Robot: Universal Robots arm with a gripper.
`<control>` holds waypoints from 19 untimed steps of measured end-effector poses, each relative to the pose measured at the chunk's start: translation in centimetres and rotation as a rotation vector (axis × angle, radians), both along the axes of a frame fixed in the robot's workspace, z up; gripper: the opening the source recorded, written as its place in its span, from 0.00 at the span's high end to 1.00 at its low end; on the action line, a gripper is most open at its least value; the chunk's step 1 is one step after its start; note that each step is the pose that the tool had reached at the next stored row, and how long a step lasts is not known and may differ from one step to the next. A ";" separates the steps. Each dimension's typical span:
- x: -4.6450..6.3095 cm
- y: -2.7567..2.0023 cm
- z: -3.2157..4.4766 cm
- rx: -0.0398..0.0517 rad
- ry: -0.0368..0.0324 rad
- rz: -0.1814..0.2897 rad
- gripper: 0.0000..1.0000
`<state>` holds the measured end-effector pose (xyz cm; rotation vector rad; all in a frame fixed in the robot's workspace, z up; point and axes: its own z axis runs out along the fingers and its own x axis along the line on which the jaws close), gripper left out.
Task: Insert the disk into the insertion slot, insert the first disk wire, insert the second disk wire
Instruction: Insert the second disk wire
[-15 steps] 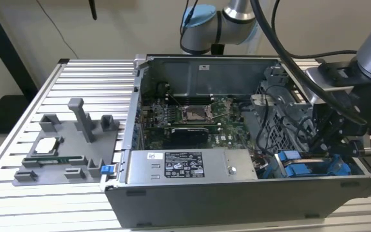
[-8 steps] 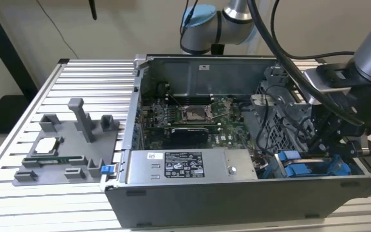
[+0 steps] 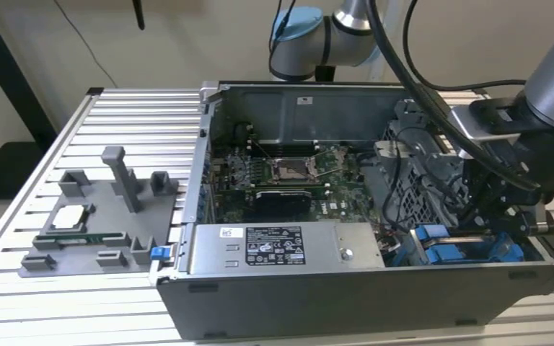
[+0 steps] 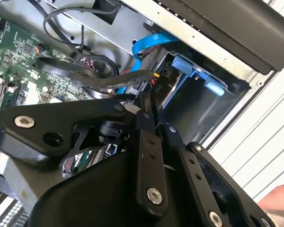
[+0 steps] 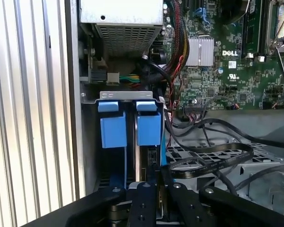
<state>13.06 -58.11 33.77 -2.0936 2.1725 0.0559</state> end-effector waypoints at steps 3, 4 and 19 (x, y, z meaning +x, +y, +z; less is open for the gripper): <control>0.0 0.00 -0.29 -0.0003 0.0000 0.000 1.00; 0.0 0.01 -0.38 0.0000 0.0000 0.000 1.00; -0.1 0.01 3.85 0.0005 0.0001 0.000 0.00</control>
